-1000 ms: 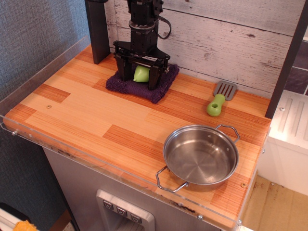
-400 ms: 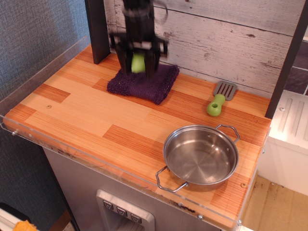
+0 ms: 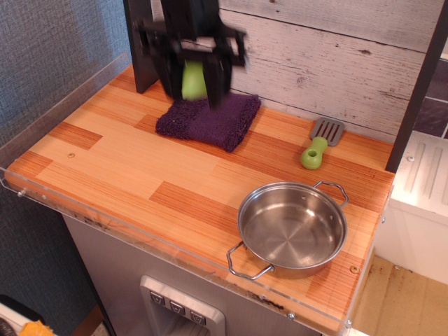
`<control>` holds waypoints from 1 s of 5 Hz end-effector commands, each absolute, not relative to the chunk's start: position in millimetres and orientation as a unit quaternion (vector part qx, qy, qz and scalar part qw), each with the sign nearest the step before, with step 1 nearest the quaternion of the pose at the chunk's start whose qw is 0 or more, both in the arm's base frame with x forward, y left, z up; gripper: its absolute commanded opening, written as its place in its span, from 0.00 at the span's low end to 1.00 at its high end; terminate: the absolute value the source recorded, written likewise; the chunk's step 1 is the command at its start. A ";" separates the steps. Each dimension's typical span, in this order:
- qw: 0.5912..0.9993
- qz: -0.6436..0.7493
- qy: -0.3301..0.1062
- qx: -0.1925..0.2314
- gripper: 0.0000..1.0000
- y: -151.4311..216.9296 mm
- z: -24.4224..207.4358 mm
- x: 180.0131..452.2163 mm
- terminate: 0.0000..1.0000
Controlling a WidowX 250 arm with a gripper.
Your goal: Put the pear inside of the silver pot.
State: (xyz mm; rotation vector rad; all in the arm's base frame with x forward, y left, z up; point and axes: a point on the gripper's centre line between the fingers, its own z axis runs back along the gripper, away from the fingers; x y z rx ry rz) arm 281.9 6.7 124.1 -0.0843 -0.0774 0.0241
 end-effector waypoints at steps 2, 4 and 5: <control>0.999 -0.046 -0.017 -0.003 0.00 -53.1 81.6 231.1 0.00; 0.998 -0.041 -0.039 -0.001 0.00 -63.3 69.4 255.1 0.00; 0.998 -0.044 -0.043 -0.004 0.00 -66.9 71.4 262.7 0.00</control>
